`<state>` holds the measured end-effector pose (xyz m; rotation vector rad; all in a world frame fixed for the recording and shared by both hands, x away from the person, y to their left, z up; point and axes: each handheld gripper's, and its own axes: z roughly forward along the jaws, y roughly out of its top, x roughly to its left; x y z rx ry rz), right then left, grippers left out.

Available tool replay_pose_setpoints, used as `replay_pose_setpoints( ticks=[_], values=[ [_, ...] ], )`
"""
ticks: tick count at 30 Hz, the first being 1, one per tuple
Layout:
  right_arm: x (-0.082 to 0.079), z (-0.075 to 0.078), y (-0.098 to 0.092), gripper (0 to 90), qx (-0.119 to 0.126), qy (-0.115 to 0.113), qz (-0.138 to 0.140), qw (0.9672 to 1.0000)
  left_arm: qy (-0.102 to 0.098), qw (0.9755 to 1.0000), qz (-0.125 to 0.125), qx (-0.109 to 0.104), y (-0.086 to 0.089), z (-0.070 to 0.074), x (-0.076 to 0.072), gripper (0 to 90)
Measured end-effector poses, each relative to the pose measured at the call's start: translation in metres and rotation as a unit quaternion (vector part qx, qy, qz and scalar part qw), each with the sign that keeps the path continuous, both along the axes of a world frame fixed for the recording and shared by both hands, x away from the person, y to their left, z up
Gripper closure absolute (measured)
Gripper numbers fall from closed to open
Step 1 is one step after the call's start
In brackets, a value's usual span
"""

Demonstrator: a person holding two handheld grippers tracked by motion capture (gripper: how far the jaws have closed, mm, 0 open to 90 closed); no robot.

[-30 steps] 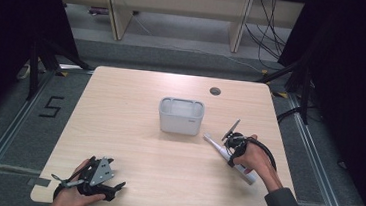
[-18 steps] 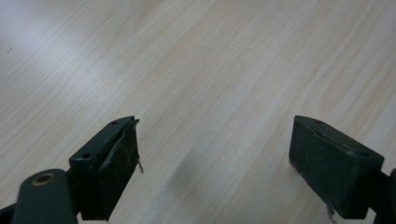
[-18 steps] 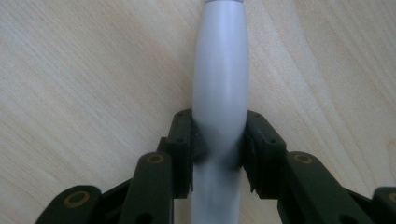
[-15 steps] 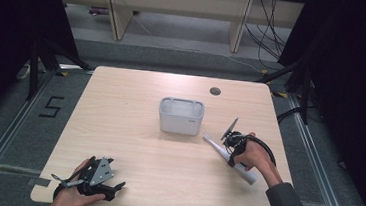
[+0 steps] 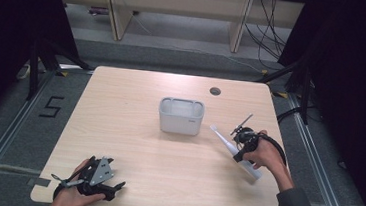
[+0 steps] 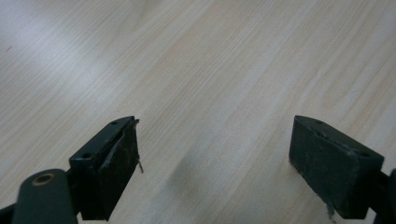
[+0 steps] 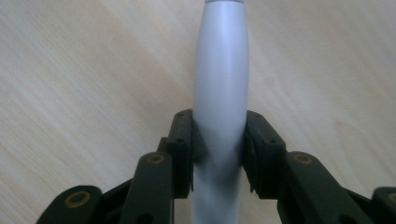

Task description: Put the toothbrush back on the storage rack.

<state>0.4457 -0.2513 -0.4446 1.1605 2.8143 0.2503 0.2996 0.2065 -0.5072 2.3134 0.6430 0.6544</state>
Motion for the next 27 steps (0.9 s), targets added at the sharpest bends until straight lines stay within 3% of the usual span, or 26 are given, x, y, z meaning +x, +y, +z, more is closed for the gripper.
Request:
replay_pose_setpoints(
  ticks=[6, 7, 10, 11, 12, 14, 18, 19, 21, 22, 23, 24, 25, 27],
  values=[
    [-0.003, 0.025, -0.017, 66.6, 0.036, -0.042, -0.019, 0.9983, 0.001, 1.0000, 0.000, 0.001, 0.000, 0.000, 0.000, 15.3],
    [-0.004, 0.029, -0.018, 66.6, 0.042, -0.046, -0.038, 0.9974, 0.001, 1.0000, 0.000, 0.001, 0.000, 0.000, 0.000, 15.3],
    [-0.003, 0.038, -0.021, 66.6, 0.061, -0.071, -0.045, 0.9947, 0.000, 1.0000, 0.001, 0.001, 0.000, 0.000, 0.000, 15.3],
    [-0.002, 0.040, -0.021, 66.6, 0.071, -0.089, -0.038, 0.9927, 0.000, 1.0000, 0.000, 0.001, 0.000, 0.000, 0.000, 15.3],
    [-0.003, 0.043, -0.019, 66.6, 0.078, -0.087, -0.057, 0.9916, 0.001, 1.0000, 0.000, 0.000, 0.000, 0.000, 0.000, 15.4],
    [-0.002, 0.046, -0.019, 66.6, 0.095, -0.107, -0.053, 0.9883, 0.000, 1.0000, 0.001, 0.000, 0.000, 0.000, 0.000, 15.3],
    [-0.001, 0.056, -0.016, 66.6, 0.130, -0.150, -0.045, 0.9791, 0.003, 1.0000, 0.003, -0.005, 0.000, 0.000, 0.000, 15.3],
    [-0.001, 0.058, -0.015, 66.6, 0.142, -0.163, -0.041, 0.9755, 0.002, 1.0000, 0.002, -0.004, 0.000, 0.000, 0.000, 15.3],
    [0.000, 0.061, -0.012, 66.6, 0.172, -0.194, -0.044, 0.9648, 0.001, 1.0000, -0.002, -0.001, 0.000, 0.000, 0.000, 15.3],
    [0.001, 0.063, -0.012, 66.6, 0.174, -0.198, -0.037, 0.9639, 0.001, 1.0000, -0.002, -0.001, 0.000, 0.000, 0.000, 15.3],
    [0.002, 0.064, -0.009, 66.6, 0.184, -0.217, -0.034, 0.9582, 0.001, 1.0000, -0.001, -0.001, 0.000, 0.000, 0.000, 15.3],
    [0.002, 0.064, -0.007, 66.6, 0.193, -0.218, -0.035, 0.9561, 0.001, 1.0000, -0.001, 0.000, 0.000, 0.000, 0.000, 15.3],
    [0.002, 0.065, -0.005, 66.6, 0.195, -0.213, -0.037, 0.9567, 0.001, 1.0000, -0.001, -0.001, 0.000, 0.000, -0.001, 15.3],
    [0.003, 0.067, 0.000, 66.6, 0.202, -0.222, -0.039, 0.9531, -0.001, 1.0000, 0.002, -0.002, 0.000, 0.000, -0.001, 15.3]
  ],
)
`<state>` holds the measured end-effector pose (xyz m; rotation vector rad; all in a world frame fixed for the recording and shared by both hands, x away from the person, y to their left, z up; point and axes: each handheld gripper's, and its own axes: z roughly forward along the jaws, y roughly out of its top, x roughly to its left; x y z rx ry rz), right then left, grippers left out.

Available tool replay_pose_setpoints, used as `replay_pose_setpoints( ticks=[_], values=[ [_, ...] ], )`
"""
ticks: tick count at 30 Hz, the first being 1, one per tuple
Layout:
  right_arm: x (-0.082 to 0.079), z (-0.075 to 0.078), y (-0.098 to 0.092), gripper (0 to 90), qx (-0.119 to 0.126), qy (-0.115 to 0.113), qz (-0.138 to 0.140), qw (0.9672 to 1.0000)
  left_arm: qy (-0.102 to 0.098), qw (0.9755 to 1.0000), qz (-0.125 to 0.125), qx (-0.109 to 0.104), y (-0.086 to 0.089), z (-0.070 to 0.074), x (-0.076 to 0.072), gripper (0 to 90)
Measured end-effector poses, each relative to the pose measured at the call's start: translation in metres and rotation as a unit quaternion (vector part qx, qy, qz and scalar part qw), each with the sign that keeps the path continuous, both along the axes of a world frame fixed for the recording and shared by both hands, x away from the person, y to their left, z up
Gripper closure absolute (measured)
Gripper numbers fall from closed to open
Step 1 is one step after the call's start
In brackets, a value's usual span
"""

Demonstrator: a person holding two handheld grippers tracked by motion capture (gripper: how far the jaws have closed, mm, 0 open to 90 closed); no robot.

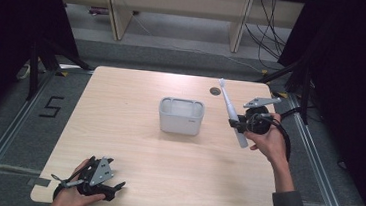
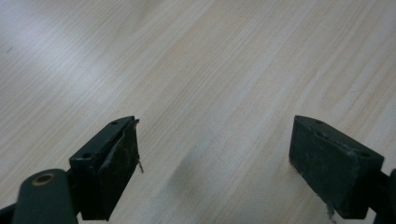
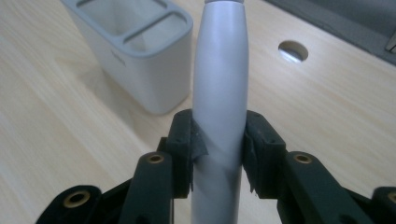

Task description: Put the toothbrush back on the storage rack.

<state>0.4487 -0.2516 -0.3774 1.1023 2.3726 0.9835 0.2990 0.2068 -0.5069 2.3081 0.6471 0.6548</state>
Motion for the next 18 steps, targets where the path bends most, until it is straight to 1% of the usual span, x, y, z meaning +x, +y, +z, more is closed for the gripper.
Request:
replay_pose_setpoints(
  ticks=[2, 3, 5, 6, 7, 8, 9, 10, 11, 12, 13, 14, 15, 16, 17, 18],
  values=[
    [0.002, -0.001, 0.003, 66.6, 0.018, -0.017, -0.003, 0.9997, 0.003, 1.0000, 0.002, -0.002, 0.000, 0.000, 0.000, 15.3],
    [0.002, 0.000, 0.005, 66.6, 0.025, -0.022, -0.005, 0.9994, -0.001, 1.0000, -0.001, 0.002, 0.000, 0.000, 0.000, 15.3],
    [0.006, 0.001, 0.006, 66.6, 0.032, -0.051, 0.005, 0.9982, 0.002, 1.0000, -0.003, 0.001, 0.000, 0.000, 0.000, 15.3],
    [0.006, 0.000, 0.010, 66.6, 0.044, -0.045, -0.006, 0.9980, -0.001, 1.0000, -0.002, 0.000, -0.001, 0.000, 0.000, 15.3],
    [0.007, 0.000, 0.011, 66.6, 0.040, -0.053, -0.003, 0.9978, -0.003, 1.0000, 0.000, 0.003, -0.001, 0.000, 0.000, 15.4],
    [0.007, 0.001, 0.013, 66.6, 0.044, -0.059, -0.006, 0.9973, 0.000, 1.0000, -0.003, 0.002, 0.000, 0.001, 0.000, 15.4],
    [0.008, 0.001, 0.013, 66.6, 0.048, -0.063, -0.002, 0.9969, 0.000, 1.0000, -0.001, -0.001, 0.000, 0.001, -0.001, 15.3],
    [0.008, 0.001, 0.015, 66.6, 0.051, -0.062, -0.005, 0.9967, -0.001, 1.0000, -0.001, -0.002, 0.000, 0.001, 0.000, 15.3],
    [0.010, 0.000, 0.016, 66.6, 0.051, -0.071, 0.001, 0.9961, -0.001, 1.0000, -0.001, -0.002, 0.000, 0.001, 0.000, 15.3],
    [0.010, -0.001, 0.017, 66.6, 0.048, -0.075, 0.000, 0.9960, 0.000, 1.0000, -0.002, -0.001, 0.000, 0.001, 0.000, 15.3],
    [0.011, -0.002, 0.018, 66.6, 0.049, -0.086, 0.001, 0.9950, -0.001, 1.0000, -0.003, 0.001, -0.001, 0.000, 0.000, 15.3],
    [0.012, -0.004, 0.018, 66.6, 0.054, -0.086, 0.003, 0.9948, -0.002, 1.0000, -0.004, 0.007, -0.001, 0.001, 0.000, 15.3],
    [0.012, -0.004, 0.019, 66.6, 0.056, -0.082, 0.000, 0.9951, 0.002, 1.0000, -0.003, 0.000, -0.001, 0.000, -0.001, 15.3],
    [0.012, -0.005, 0.020, 66.6, 0.064, -0.079, -0.004, 0.9948, -0.001, 1.0000, -0.006, 0.003, -0.001, 0.001, 0.000, 15.3],
    [0.013, -0.007, 0.021, 66.6, 0.070, -0.083, -0.002, 0.9941, -0.001, 1.0000, -0.005, 0.002, -0.001, 0.001, -0.001, 15.4],
    [0.013, -0.007, 0.021, 66.6, 0.064, -0.090, -0.002, 0.9938, -0.001, 1.0000, -0.005, 0.001, -0.001, 0.001, -0.001, 15.3]
  ],
)
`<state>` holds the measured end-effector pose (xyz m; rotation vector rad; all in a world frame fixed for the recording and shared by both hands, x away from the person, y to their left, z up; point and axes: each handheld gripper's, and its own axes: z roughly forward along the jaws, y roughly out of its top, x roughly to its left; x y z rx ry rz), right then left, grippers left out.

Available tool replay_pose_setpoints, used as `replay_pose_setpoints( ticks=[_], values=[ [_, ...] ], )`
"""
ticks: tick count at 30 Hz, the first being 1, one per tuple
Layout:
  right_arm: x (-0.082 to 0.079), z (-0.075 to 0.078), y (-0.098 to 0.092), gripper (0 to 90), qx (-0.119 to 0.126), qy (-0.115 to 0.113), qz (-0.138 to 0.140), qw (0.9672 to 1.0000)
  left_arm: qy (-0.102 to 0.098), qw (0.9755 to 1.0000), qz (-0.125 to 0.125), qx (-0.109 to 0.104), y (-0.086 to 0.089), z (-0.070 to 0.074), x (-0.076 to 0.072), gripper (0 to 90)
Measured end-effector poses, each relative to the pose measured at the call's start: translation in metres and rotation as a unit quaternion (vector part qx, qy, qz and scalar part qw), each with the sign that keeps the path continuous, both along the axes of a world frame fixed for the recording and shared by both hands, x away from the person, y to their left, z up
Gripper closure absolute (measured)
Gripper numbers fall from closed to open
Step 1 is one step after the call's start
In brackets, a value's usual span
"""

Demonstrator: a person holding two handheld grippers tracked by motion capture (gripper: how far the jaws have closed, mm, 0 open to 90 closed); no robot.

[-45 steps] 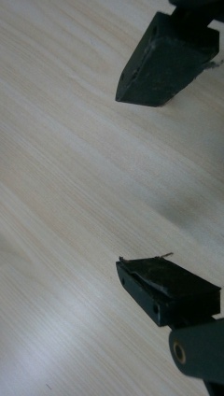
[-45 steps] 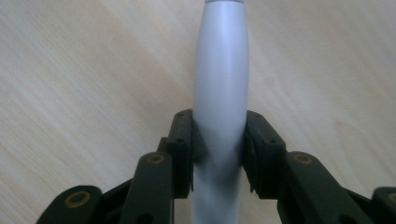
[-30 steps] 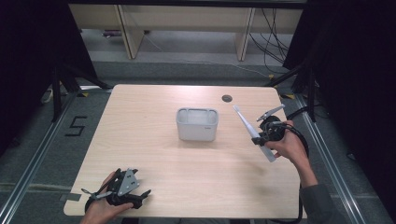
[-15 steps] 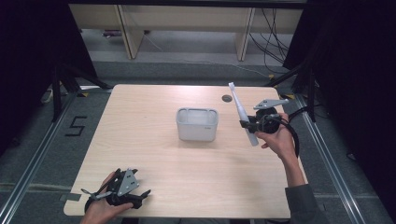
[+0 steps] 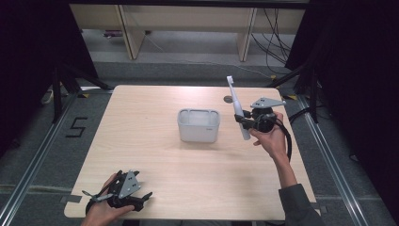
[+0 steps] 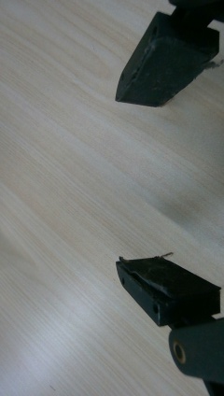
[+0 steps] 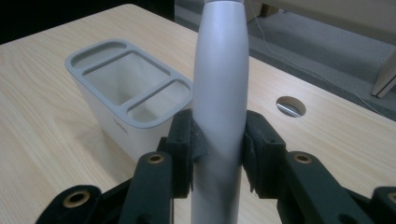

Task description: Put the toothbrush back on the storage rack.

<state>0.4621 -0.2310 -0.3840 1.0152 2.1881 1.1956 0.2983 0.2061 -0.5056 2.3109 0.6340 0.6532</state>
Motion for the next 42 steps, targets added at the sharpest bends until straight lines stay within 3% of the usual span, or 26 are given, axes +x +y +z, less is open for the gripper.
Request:
replay_pose_setpoints(
  ticks=[5, 11, 12, 14, 16, 23, 26, 28, 31, 33, 42],
  values=[
    [0.002, -0.001, 0.004, 66.6, 0.015, -0.007, 0.000, 0.9999, -0.001, 1.0000, 0.002, -0.003, 0.000, 0.000, 0.000, 15.3],
    [0.006, -0.002, 0.009, 66.6, 0.025, -0.034, -0.002, 0.9991, -0.004, 1.0000, 0.003, 0.001, 0.000, 0.001, 0.000, 15.3],
    [0.005, -0.001, 0.010, 66.6, 0.034, -0.025, -0.003, 0.9991, -0.004, 1.0000, 0.002, 0.001, 0.000, 0.001, 0.000, 15.3],
    [0.007, 0.001, 0.009, 66.6, 0.025, -0.036, 0.000, 0.9991, -0.003, 1.0000, 0.001, 0.002, 0.000, 0.000, 0.000, 15.3],
    [0.008, 0.003, 0.011, 66.6, 0.034, -0.031, 0.000, 0.9989, 0.001, 1.0000, -0.001, -0.001, 0.000, 0.001, 0.000, 15.3],
    [0.011, 0.010, 0.017, 66.6, 0.038, -0.061, 0.000, 0.9974, -0.001, 1.0000, 0.003, -0.006, 0.000, 0.000, 0.000, 15.3],
    [0.010, 0.012, 0.021, 66.6, 0.050, -0.051, 0.003, 0.9975, -0.002, 1.0000, 0.004, -0.007, 0.000, 0.000, 0.000, 15.3],
    [0.011, 0.013, 0.022, 66.6, 0.045, -0.064, 0.003, 0.9969, -0.001, 1.0000, 0.002, -0.005, 0.001, 0.001, 0.000, 15.3],
    [0.009, 0.016, 0.022, 66.6, 0.047, -0.060, 0.000, 0.9971, -0.002, 1.0000, 0.003, -0.006, 0.000, 0.000, 0.000, 15.3],
    [0.009, 0.019, 0.022, 66.6, 0.051, -0.076, 0.002, 0.9958, -0.001, 1.0000, 0.002, -0.005, 0.000, 0.000, 0.000, 15.3],
    [0.007, 0.029, 0.034, 66.6, 0.075, -0.081, 0.019, 0.9936, 0.000, 1.0000, 0.003, -0.003, 0.000, 0.000, 0.000, 15.3]
  ],
)
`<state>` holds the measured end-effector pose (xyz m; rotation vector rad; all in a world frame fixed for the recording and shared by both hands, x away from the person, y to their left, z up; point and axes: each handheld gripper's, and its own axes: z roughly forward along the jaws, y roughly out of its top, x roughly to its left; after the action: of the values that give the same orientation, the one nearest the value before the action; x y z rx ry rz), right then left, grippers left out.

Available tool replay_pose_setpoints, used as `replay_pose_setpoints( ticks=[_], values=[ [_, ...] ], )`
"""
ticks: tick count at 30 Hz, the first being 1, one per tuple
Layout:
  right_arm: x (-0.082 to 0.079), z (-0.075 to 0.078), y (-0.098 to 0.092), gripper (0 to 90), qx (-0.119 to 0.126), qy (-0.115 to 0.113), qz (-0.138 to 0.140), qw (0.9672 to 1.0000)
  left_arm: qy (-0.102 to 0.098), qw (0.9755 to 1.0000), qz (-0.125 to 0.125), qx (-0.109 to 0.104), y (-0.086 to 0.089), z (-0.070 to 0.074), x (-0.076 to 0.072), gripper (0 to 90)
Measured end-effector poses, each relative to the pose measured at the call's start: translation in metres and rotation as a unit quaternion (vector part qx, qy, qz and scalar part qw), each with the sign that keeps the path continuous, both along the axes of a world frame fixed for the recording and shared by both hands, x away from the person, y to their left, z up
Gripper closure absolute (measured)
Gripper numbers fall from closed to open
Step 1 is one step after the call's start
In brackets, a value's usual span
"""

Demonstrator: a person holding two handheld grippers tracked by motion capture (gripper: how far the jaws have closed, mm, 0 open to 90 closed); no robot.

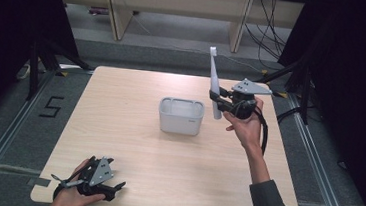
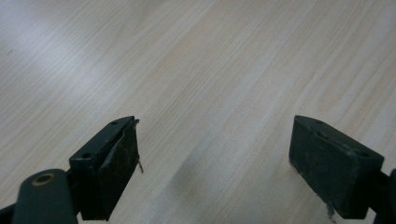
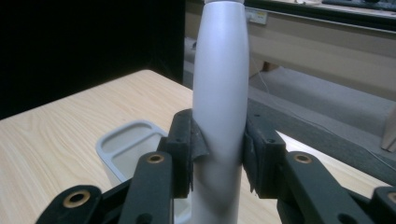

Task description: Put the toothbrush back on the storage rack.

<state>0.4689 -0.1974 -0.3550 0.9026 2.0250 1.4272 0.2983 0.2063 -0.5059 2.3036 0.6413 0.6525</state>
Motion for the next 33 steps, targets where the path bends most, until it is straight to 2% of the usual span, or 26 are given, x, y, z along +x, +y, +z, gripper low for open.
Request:
replay_pose_setpoints(
  ticks=[9, 11, 12, 13, 15, 16, 17, 20, 22, 26, 28, 29, 33],
  values=[
    [0.011, 0.001, 0.023, 66.6, 0.018, -0.017, 0.016, 0.9996, -0.001, 1.0000, -0.002, 0.000, 0.000, 0.000, 0.000, 15.3],
    [0.012, 0.000, 0.029, 66.6, 0.024, -0.011, 0.021, 0.9994, -0.001, 1.0000, -0.001, -0.001, 0.000, 0.000, 0.000, 15.3],
    [0.014, 0.000, 0.031, 66.6, 0.020, -0.022, 0.021, 0.9993, -0.001, 1.0000, 0.000, -0.002, 0.000, 0.000, 0.000, 15.3],
    [0.015, -0.001, 0.034, 66.6, 0.025, -0.013, 0.024, 0.9993, -0.001, 1.0000, -0.001, -0.001, 0.000, 0.000, 0.000, 15.3],
    [0.016, -0.003, 0.040, 66.6, 0.028, -0.014, 0.026, 0.9992, 0.000, 1.0000, -0.002, 0.001, 0.000, 0.000, 0.000, 15.3],
    [0.018, -0.004, 0.042, 66.6, 0.024, -0.023, 0.030, 0.9990, -0.001, 1.0000, -0.002, 0.000, 0.000, 0.000, 0.000, 15.3],
    [0.018, -0.005, 0.045, 66.6, 0.028, -0.015, 0.031, 0.9990, -0.001, 1.0000, -0.002, 0.001, 0.000, 0.001, 0.000, 15.3],
    [0.021, -0.006, 0.052, 66.6, 0.028, -0.013, 0.032, 0.9990, 0.000, 1.0000, -0.002, 0.001, 0.000, 0.001, 0.000, 15.3],
    [0.023, -0.006, 0.057, 66.6, 0.032, -0.017, 0.039, 0.9986, 0.002, 1.0000, -0.004, 0.000, 0.000, 0.001, 0.000, 15.3],
    [0.026, -0.005, 0.067, 66.6, 0.028, -0.016, 0.041, 0.9987, 0.004, 1.0000, -0.005, 0.002, 0.000, 0.001, 0.000, 15.3],
    [0.028, -0.005, 0.071, 66.6, 0.023, -0.022, 0.041, 0.9986, 0.004, 1.0000, -0.006, 0.002, 0.000, 0.001, 0.000, 15.3],
    [0.028, -0.005, 0.074, 66.6, 0.026, -0.012, 0.043, 0.9986, 0.003, 1.0000, -0.004, 0.002, 0.000, 0.001, 0.000, 15.3],
    [0.031, -0.009, 0.082, 66.6, 0.027, -0.007, 0.046, 0.9986, 0.005, 1.0000, -0.003, 0.000, 0.000, 0.001, -0.001, 15.3]
  ],
)
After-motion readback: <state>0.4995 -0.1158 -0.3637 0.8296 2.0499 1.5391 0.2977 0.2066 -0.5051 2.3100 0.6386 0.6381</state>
